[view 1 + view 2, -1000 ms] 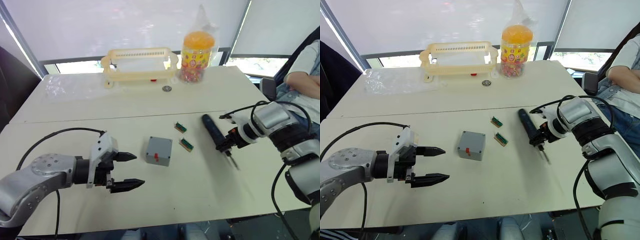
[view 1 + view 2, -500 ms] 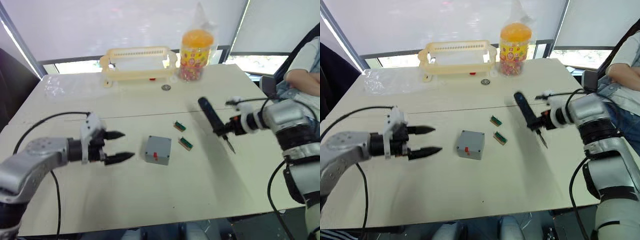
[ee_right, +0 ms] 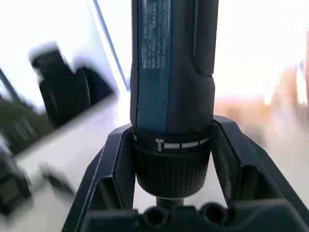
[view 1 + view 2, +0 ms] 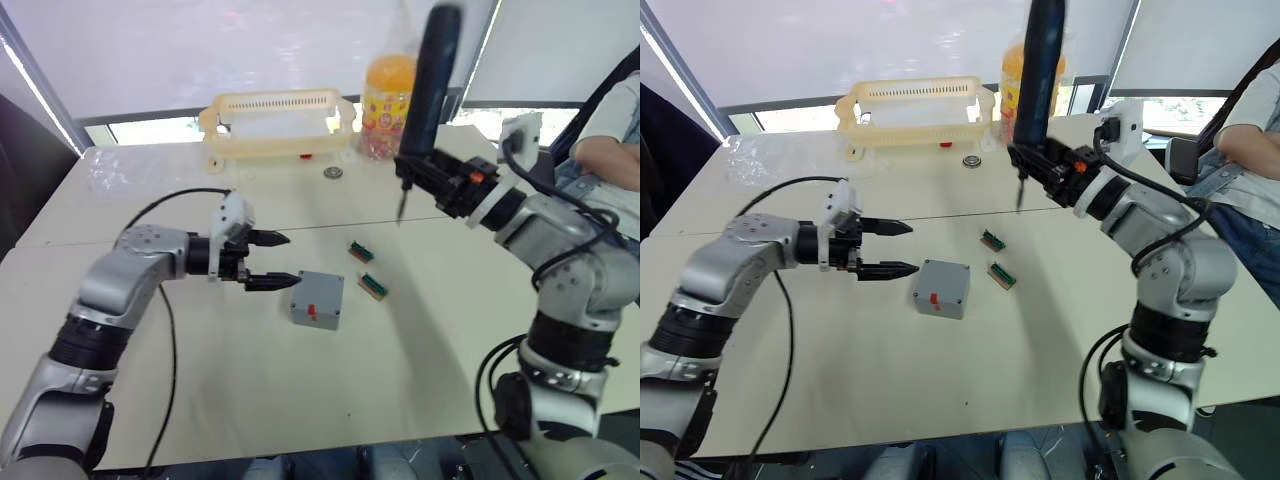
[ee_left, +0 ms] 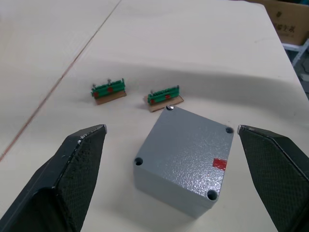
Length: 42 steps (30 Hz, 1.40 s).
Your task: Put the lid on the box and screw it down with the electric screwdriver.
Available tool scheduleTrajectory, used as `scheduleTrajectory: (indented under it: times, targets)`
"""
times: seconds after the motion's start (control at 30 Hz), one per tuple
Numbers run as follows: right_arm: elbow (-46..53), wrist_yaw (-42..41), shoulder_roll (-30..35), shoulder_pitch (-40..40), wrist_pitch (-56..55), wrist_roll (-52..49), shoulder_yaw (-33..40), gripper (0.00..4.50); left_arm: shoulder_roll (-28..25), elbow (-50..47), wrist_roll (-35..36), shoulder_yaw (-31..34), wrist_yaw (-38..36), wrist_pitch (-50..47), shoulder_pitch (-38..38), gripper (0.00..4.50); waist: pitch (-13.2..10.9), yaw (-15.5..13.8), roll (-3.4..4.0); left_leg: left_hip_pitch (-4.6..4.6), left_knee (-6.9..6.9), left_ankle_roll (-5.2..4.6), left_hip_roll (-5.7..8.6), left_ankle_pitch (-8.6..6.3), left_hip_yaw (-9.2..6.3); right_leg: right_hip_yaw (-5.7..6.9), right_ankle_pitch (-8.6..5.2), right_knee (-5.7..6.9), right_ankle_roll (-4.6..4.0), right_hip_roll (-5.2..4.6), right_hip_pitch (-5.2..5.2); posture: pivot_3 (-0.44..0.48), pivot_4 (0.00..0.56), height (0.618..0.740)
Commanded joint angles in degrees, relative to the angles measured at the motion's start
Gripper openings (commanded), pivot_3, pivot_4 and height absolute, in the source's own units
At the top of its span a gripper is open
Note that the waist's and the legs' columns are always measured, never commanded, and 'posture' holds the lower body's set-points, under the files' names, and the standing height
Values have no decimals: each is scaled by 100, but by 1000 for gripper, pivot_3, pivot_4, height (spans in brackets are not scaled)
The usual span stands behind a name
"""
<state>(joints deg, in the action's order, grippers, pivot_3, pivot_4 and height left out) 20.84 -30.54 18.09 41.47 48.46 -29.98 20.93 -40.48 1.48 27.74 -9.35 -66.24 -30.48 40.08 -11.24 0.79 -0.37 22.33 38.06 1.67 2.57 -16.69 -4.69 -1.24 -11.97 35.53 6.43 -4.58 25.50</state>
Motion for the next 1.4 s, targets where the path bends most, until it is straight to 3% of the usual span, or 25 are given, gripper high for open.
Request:
scheduleTrajectory:
  times: [0.03, 0.13, 0.3, 0.9, 1.4]
  targets:
    - [612, 320, -468, -616, -864, 121, -438, 1807, 106, 22, -249, -49, -83, 303, 81, 4252, 1, 2, -2, 3, 6, 0, 1, 0, 1, -1, 0, -1, 0, -2, -1, 0, 150, 740]
    - [815, 616, -890, -1137, -1394, 281, -809, 1807, 250, 93, -445, -88, -29, 500, 54, 3232, 0, 12, -1, 3, 10, 2, 4, 1, 4, -7, 0, 2, 1, -6, 0, 0, 150, 740]
    - [497, 901, -1250, -1688, -2396, 897, -1461, 1807, 697, 466, -798, -213, 138, 787, 110, 777, 0, 19, 0, 1, 8, 15, 8, 9, 3, -6, 0, 13, 0, -3, 5, 0, 150, 740]
    - [171, 996, -1270, -2132, -3201, 1278, -2341, 1807, 919, 412, -1497, -597, 122, 1039, -296, 777, 1, 23, -1, -10, 10, 20, 7, 13, 0, -8, -1, 38, -1, -1, 4, 0, 150, 740]
    - [-230, 947, -1226, -2276, -3685, 1519, -2501, 1807, 1015, 370, -1565, -593, 229, 1023, -439, 777, 2, 21, -3, -30, 11, 22, 7, 15, 0, -9, -1, 47, -2, -1, -10, 0, 150, 740]
